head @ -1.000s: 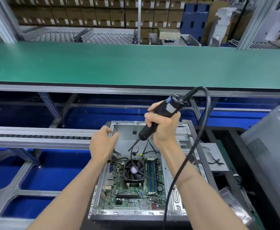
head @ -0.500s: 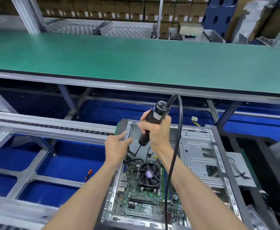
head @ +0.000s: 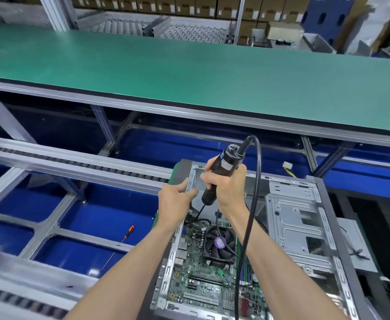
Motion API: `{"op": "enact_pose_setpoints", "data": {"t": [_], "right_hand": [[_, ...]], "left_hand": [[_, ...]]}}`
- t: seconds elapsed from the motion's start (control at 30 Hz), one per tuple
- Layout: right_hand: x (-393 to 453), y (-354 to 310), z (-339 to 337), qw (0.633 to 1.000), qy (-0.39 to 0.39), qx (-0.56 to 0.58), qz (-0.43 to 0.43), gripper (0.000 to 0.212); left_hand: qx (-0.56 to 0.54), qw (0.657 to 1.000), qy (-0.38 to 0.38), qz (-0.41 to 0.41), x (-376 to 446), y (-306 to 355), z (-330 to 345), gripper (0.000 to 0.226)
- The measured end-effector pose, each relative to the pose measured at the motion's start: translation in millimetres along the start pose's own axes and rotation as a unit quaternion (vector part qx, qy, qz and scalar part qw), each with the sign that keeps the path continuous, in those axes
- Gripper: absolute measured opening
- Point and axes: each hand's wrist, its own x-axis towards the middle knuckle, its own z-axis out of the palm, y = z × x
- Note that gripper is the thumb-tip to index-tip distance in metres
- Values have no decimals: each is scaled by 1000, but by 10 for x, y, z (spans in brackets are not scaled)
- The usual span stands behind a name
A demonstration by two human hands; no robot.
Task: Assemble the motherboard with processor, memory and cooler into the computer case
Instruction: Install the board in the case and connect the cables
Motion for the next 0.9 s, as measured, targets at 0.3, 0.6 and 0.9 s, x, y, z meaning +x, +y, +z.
{"op": "enact_pose_setpoints", "data": {"t": [0.3, 0.6, 0.9], "right_hand": [[25, 36, 134, 986, -148, -58, 40, 27], [90, 53, 191, 986, -138, -80, 45, 23], [74, 93, 250, 985, -133, -90, 60, 20]], "left_hand": [[0, 1000, -16, 6, -37, 64, -28, 32], [-33, 999, 3, 9, -49, 62, -27, 13], [-22, 1000, 6, 11, -69, 100, -42, 24]]}}
